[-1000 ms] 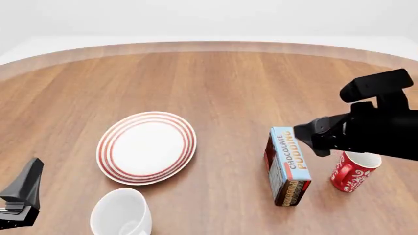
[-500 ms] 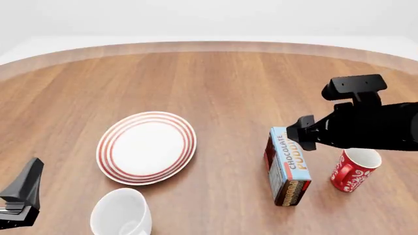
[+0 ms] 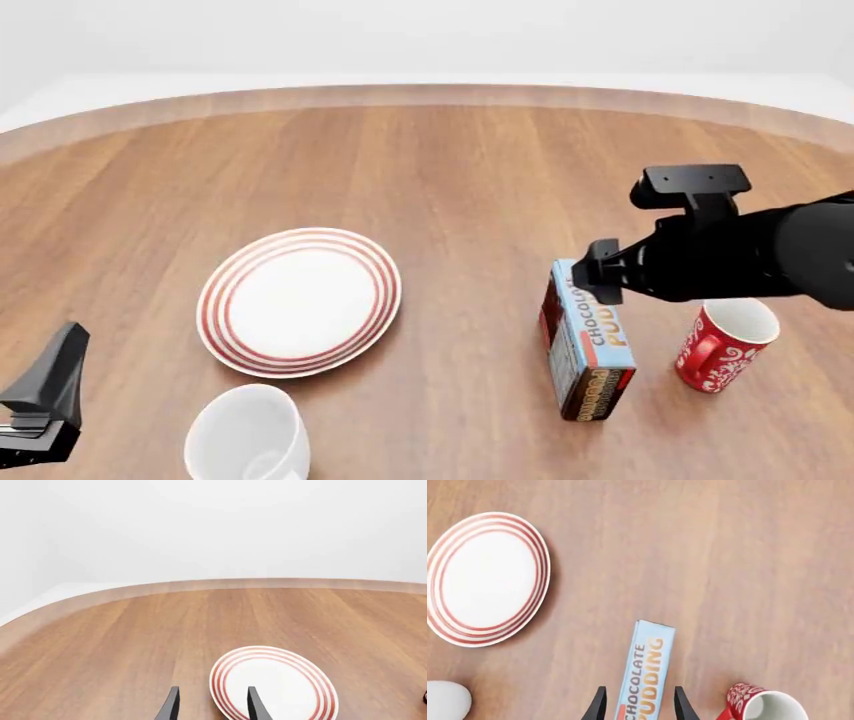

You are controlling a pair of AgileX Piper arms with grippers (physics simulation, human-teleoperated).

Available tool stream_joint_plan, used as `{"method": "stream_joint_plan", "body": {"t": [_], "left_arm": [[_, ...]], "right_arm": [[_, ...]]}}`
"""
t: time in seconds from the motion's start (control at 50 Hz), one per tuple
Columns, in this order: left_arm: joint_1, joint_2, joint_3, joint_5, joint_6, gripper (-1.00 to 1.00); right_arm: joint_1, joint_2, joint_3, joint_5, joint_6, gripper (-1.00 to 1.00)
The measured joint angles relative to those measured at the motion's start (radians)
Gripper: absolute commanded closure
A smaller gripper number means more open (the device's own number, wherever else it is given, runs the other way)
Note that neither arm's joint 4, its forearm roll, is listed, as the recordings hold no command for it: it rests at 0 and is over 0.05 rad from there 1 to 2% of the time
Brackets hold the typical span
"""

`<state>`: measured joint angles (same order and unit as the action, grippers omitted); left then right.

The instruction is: Pick up the white mug and put it on the plate, and put the chocolate pudding to the right of the plate.

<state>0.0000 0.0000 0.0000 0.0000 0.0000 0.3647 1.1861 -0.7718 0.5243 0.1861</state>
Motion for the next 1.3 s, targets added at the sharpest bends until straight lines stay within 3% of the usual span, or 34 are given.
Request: {"method": "stream_joint_plan", "body": {"t": [0.62,0.94,1.3], "left_arm": [[0.0,0.0,0.0,0.0,0.0,-1.0],[0.0,0.0,0.0,0.0,0.0,-1.0],[0.0,0.0,0.0,0.0,0.0,-1.0]], "right_arm": [[-0.01,0.115,-0.023,-0.009,-0.054,-1.0],[0.011,0.163,-0.009,-0.039,-0.029,-1.0],[0.036,0.216,0.046,-0.096,0.036,-1.0]]}}
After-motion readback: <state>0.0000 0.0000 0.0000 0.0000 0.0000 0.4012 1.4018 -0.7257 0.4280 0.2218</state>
